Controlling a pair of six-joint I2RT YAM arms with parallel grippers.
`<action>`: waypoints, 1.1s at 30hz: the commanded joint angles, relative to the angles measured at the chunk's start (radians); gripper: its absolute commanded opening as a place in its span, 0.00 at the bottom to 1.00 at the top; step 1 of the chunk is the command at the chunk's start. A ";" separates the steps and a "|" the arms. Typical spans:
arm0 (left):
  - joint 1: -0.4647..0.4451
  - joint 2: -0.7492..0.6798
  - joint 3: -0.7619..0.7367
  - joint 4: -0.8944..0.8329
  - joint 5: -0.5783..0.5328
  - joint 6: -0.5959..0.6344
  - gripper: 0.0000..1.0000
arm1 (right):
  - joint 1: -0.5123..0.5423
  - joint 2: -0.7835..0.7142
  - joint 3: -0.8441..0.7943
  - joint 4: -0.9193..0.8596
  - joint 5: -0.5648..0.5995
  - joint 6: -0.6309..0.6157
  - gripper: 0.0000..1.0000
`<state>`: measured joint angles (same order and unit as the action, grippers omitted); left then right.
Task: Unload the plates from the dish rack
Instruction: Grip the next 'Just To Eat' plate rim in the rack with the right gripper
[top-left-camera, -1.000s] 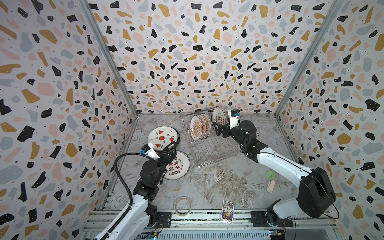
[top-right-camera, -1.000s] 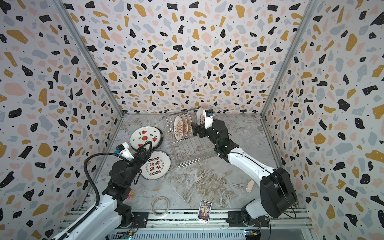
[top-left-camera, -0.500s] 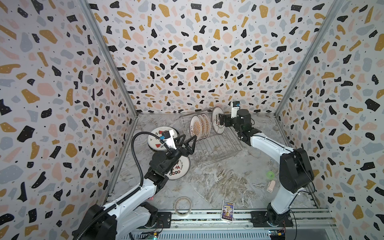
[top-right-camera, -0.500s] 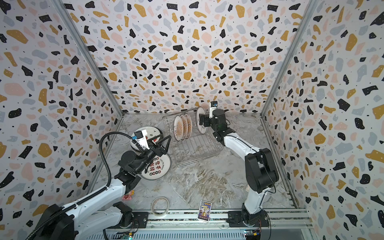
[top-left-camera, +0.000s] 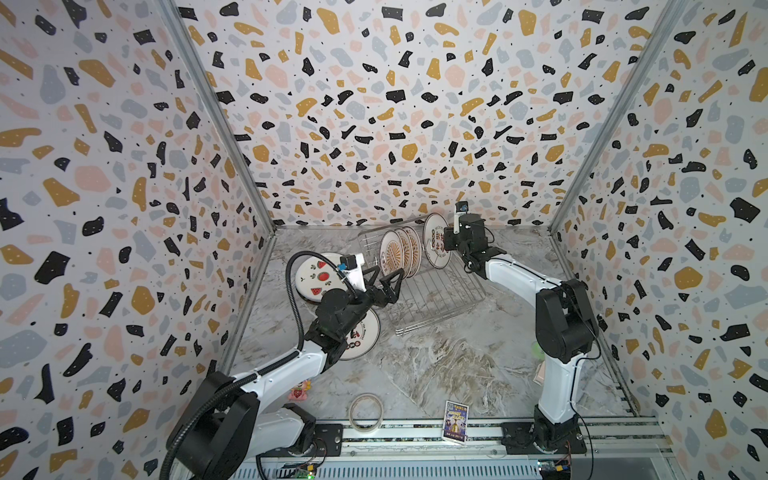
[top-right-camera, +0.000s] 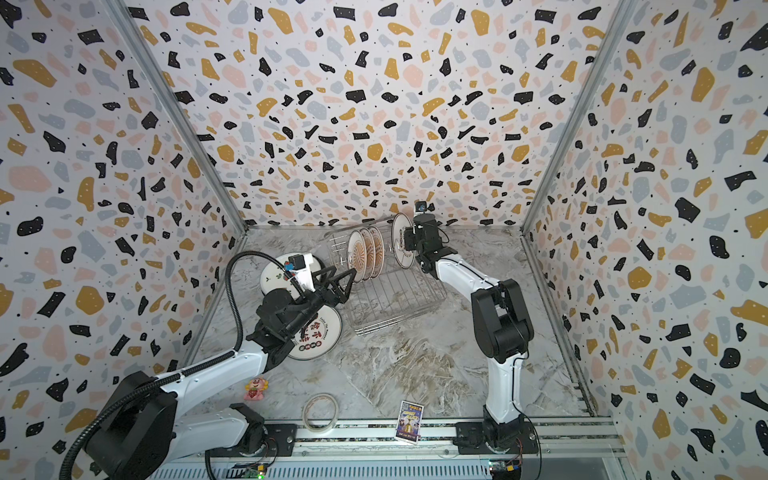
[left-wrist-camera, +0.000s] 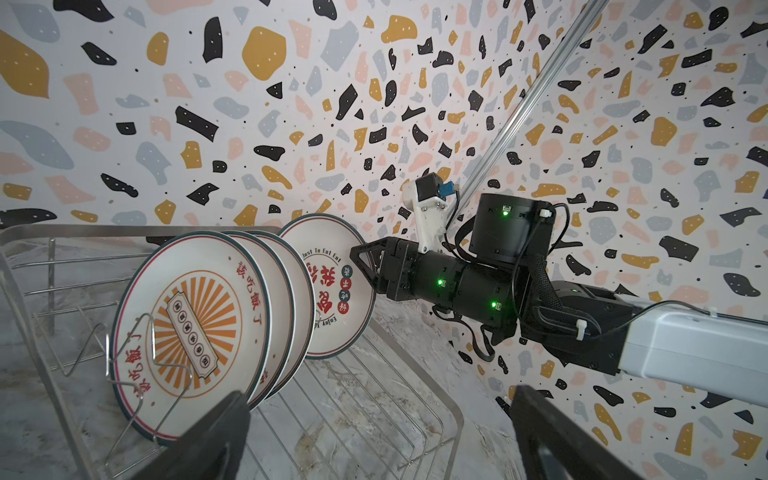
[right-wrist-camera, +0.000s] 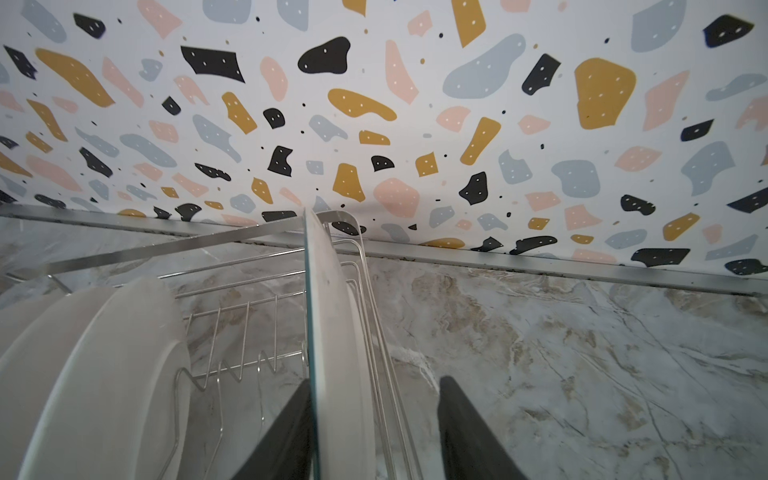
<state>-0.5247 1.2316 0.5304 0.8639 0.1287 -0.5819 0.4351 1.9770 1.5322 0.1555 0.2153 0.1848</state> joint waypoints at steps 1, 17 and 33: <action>-0.006 0.022 0.028 0.072 -0.005 0.024 1.00 | 0.018 0.016 0.071 -0.034 0.070 -0.026 0.44; -0.007 0.052 0.036 0.067 0.000 0.016 1.00 | 0.049 0.107 0.142 -0.076 0.153 -0.038 0.24; -0.006 -0.009 -0.015 0.070 -0.035 0.010 1.00 | 0.092 0.047 0.120 -0.041 0.267 -0.111 0.09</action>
<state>-0.5251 1.2430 0.5304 0.8780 0.1127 -0.5808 0.5144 2.0933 1.6409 0.0998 0.4362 0.1024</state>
